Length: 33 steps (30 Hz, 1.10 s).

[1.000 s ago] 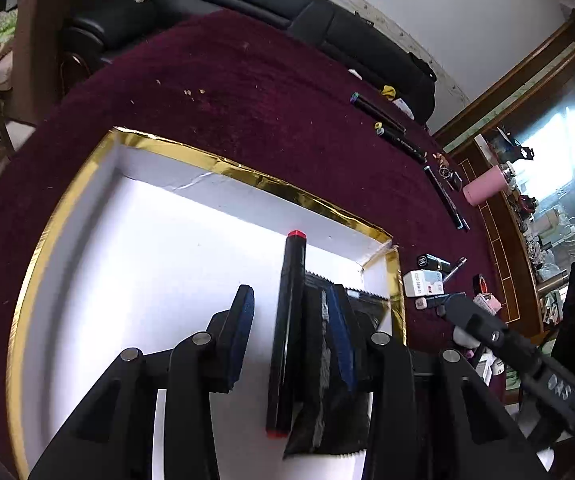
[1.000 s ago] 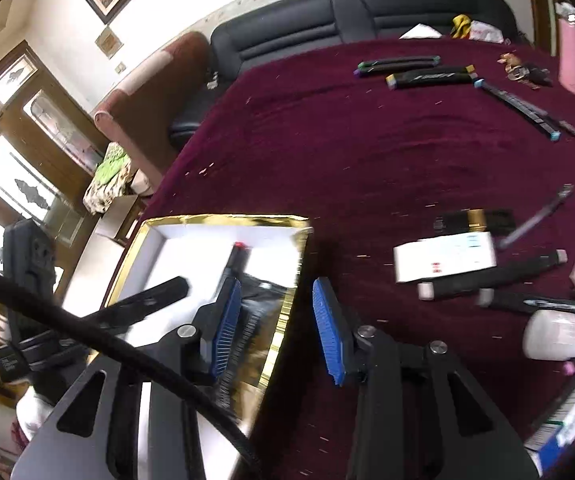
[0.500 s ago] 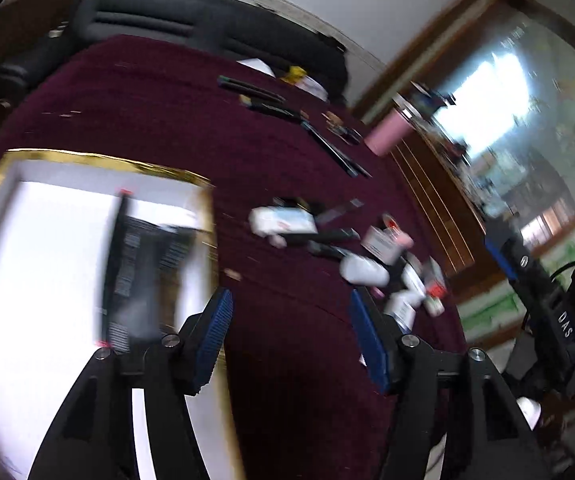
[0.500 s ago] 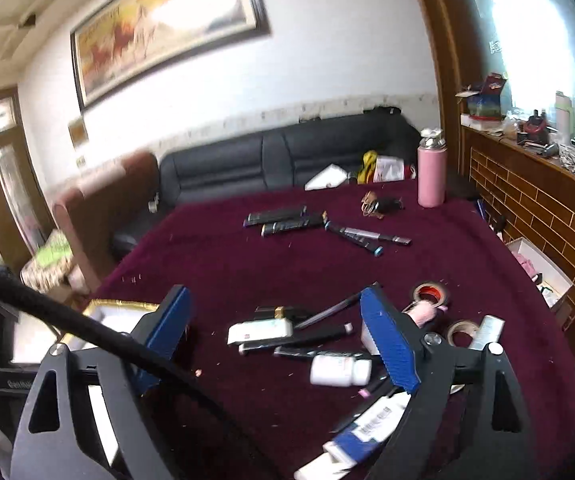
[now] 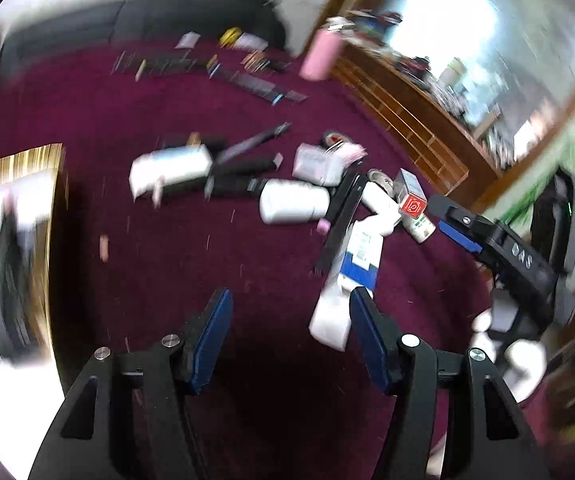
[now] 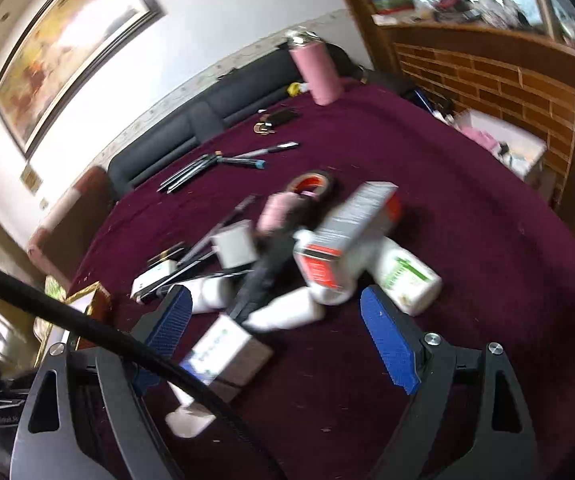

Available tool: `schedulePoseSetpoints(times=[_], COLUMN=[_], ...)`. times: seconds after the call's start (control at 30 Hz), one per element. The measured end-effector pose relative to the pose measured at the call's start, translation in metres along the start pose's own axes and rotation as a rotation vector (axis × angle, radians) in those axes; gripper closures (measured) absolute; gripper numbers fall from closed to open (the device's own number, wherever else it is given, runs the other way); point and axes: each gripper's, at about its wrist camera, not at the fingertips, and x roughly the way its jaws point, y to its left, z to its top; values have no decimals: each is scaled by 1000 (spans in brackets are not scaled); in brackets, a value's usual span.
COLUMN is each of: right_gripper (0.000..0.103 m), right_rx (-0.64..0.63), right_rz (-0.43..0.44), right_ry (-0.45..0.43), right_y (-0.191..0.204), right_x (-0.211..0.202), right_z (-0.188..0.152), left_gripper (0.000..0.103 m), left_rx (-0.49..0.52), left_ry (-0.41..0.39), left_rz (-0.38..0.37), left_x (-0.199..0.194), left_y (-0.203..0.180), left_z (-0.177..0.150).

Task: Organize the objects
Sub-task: 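Move both tools back over the cluttered table, then grasp the white pill bottle with left tool while right grasps white-blue box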

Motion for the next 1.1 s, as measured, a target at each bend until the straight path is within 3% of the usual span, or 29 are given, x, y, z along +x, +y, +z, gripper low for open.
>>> schedulePoseSetpoints(times=[0.13, 0.3, 0.6, 0.73, 0.83, 1.1], right_gripper=[16, 16, 16, 16, 16, 16], right_rx=[62, 114, 85, 110, 120, 116], right_rz=[19, 59, 71, 69, 68, 53], right_ry=[3, 38, 89, 111, 121, 132], right_y=[-23, -35, -33, -38, -39, -38], right_x=[4, 10, 21, 24, 26, 28], right_z=[-4, -7, -12, -13, -13, -16], left_gripper=[48, 49, 49, 49, 49, 49], left_rx=[250, 450, 569, 553, 590, 650], left_ry=[-47, 42, 151, 210, 180, 159], left_rz=[82, 148, 188, 117, 98, 186], left_x=[17, 63, 122, 122, 111, 122], left_y=[-31, -46, -45, -49, -58, -72], left_z=[19, 37, 53, 52, 49, 51])
